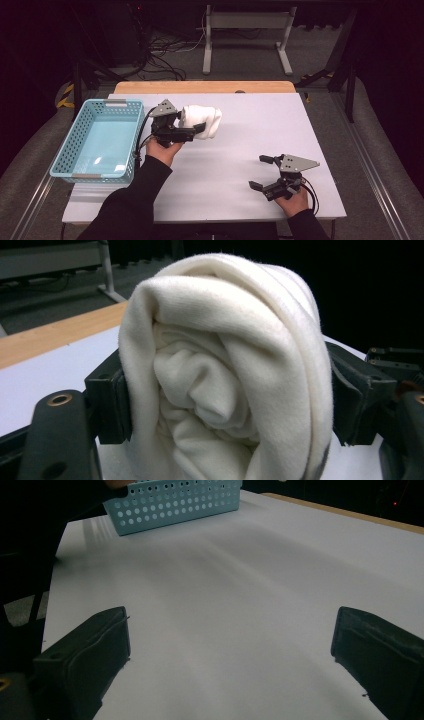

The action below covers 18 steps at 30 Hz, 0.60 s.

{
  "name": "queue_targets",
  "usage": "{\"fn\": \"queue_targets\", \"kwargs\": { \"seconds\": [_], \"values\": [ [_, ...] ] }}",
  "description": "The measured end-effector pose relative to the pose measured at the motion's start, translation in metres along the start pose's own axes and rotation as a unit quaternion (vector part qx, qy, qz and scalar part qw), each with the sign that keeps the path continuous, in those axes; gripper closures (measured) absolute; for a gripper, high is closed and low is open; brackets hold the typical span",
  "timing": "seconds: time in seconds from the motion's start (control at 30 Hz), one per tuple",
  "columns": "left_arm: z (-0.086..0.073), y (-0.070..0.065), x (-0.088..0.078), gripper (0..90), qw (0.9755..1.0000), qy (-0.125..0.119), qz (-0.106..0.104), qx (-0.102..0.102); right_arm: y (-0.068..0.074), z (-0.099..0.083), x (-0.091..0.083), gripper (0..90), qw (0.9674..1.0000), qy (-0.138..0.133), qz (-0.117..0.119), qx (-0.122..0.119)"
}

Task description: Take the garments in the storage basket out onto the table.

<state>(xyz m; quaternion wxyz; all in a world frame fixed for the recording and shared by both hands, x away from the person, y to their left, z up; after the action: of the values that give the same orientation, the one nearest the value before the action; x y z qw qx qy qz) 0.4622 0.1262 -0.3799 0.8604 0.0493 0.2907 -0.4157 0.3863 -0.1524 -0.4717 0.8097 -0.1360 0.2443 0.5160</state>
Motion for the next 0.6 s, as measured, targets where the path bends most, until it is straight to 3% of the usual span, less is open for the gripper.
{"fn": "queue_targets", "kwargs": {
  "seconds": [0.37, 0.6],
  "values": [
    [-0.015, -0.001, 0.036, 22.0, 0.9991, 0.041, -0.007, 0.001, 0.0, 0.0, 0.0, 3.2, 1.0, 0.0, 0.0, 0.0],
    [-0.021, -0.002, 0.051, 21.9, 0.9981, 0.061, -0.008, 0.004, 0.0, 0.0, 0.0, 3.2, 1.0, 0.0, 0.001, 0.0]
  ]
}}
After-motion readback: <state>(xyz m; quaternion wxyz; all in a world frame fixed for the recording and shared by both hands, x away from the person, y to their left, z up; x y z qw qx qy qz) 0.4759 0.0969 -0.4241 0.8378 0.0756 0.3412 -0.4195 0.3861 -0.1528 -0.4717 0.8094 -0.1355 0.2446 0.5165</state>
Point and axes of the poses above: each handheld gripper's, and its own axes: x roughly forward along the jaws, z roughly out of its top, y roughly to its left, the point moved 6 cm from there along x, roughly forward along the jaws, and after that the axes turned 13 degrees about y, right-handed, at the moved point
